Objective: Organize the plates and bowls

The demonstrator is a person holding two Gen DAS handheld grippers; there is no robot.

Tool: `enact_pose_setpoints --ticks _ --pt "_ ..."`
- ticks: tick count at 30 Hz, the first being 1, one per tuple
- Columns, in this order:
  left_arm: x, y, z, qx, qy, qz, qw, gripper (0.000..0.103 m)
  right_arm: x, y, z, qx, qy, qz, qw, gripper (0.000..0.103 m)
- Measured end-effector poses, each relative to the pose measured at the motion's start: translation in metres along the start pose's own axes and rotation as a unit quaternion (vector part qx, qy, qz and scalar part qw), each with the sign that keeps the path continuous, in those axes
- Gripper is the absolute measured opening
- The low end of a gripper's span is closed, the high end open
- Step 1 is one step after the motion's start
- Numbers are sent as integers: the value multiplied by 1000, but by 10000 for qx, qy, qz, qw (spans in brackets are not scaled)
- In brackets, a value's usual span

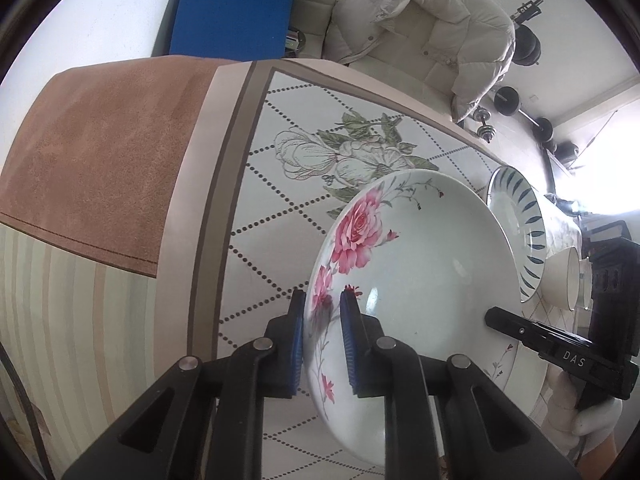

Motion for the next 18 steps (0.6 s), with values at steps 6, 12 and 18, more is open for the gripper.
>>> enact_pose_setpoints --ticks 6,12,18 --pt "11 -53 -4 61 28 347 9994 14 14 -24 -39 -64 -192 134 9997 16" --pt "37 -117 7 139 205 743 9969 14 46 -68 -84 -12 -306 261 9992 16" --pt "75 -172 35 214 503 955 9939 14 88 -128 -116 100 -371 521 9979 16"
Point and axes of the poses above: each gripper's, at about its wrist camera, not at the fingertips, and z roughly the way its jaws point, y to its left, x to its underside, the point moved 6 cm from there along z, roughly the way its jaws point, and after that the axes turned 13 degrees about x, right-handed, at the moved point
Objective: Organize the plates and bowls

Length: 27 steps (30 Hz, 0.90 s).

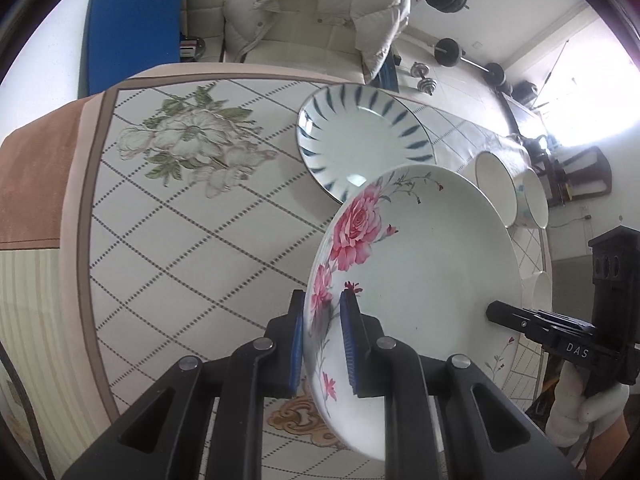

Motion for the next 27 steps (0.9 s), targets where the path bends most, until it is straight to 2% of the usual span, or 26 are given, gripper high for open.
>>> enact_pose_setpoints --ticks 5,10,15,27 --pt "24 -29 36 -3 314 44 9995 14 29 -59 -6 40 160 186 9997 16" --pt "48 -31 69 -89 702 -96 9974 14 46 -95 8 135 306 246 9991 16" --pt "60 -27 86 -279 967 -131 9948 14 50 -107 29 239 433 201 9986 16" --pt "65 -28 104 -525 1137 -79 9921 15 45 -112 53 197 560 239 9979 16"
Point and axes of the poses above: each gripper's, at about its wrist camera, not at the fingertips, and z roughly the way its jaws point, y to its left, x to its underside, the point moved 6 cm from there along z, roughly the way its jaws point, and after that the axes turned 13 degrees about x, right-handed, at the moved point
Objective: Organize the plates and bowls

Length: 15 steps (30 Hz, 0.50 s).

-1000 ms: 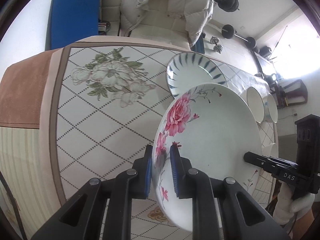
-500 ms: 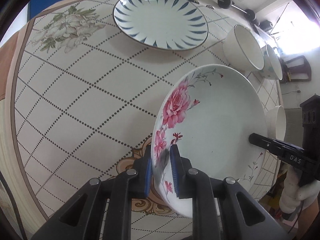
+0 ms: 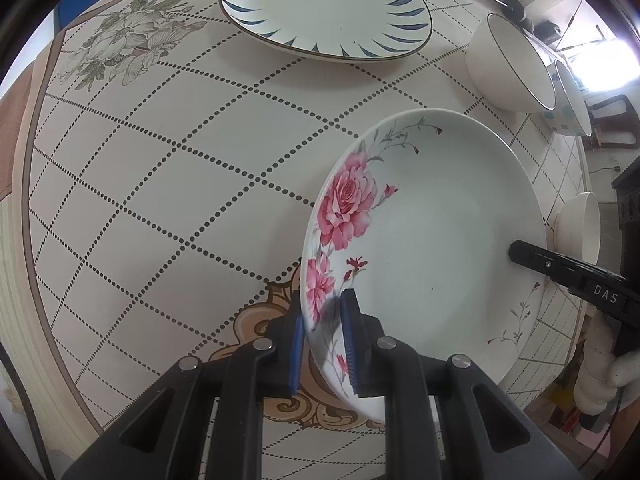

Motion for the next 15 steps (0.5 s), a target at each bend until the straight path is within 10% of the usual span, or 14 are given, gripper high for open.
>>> enact_pose_setpoints --ticks 15 --pt "4 -3 20 40 122 -113 9999 15 -4 3 -3 187 -9 -227 9996 16"
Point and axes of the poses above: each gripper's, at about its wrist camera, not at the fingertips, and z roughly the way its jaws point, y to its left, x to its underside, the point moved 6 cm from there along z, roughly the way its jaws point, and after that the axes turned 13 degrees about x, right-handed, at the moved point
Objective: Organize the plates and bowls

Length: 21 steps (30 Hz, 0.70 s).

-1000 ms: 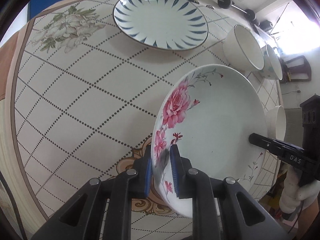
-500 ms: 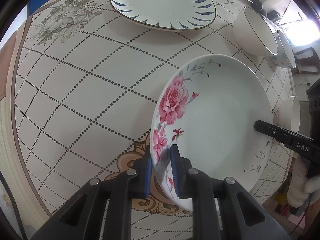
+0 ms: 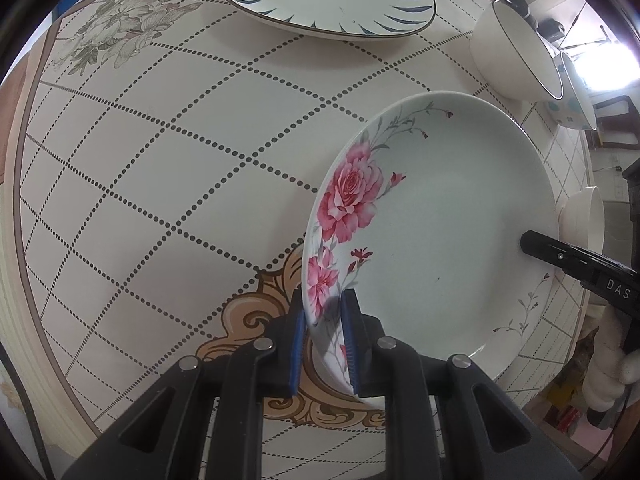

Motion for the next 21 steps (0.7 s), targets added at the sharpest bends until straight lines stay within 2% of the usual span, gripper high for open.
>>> enact_pose_setpoints --ticks 6,12,14,16,19,21 --pt "3 2 3 38 23 -125 9999 15 -1 -5 0 -88 119 103 9998 16" --pt "5 7 4 169 160 -412 9989 16 -1 -9 3 -271 459 347 9980 18" --pt "6 10 5 234 225 -537 9980 16 0 -11 4 -383 572 439 9967 21" --pt "7 14 6 303 292 -664 9969 16 1 -10 4 -553 702 548 9945 33" --pt "10 19 3 287 310 -756 9962 17 2 -7 3 -669 870 592 9922 45" --pt "11 20 1 305 308 -812 9958 17 2 -4 1 -597 930 545 9924 47"
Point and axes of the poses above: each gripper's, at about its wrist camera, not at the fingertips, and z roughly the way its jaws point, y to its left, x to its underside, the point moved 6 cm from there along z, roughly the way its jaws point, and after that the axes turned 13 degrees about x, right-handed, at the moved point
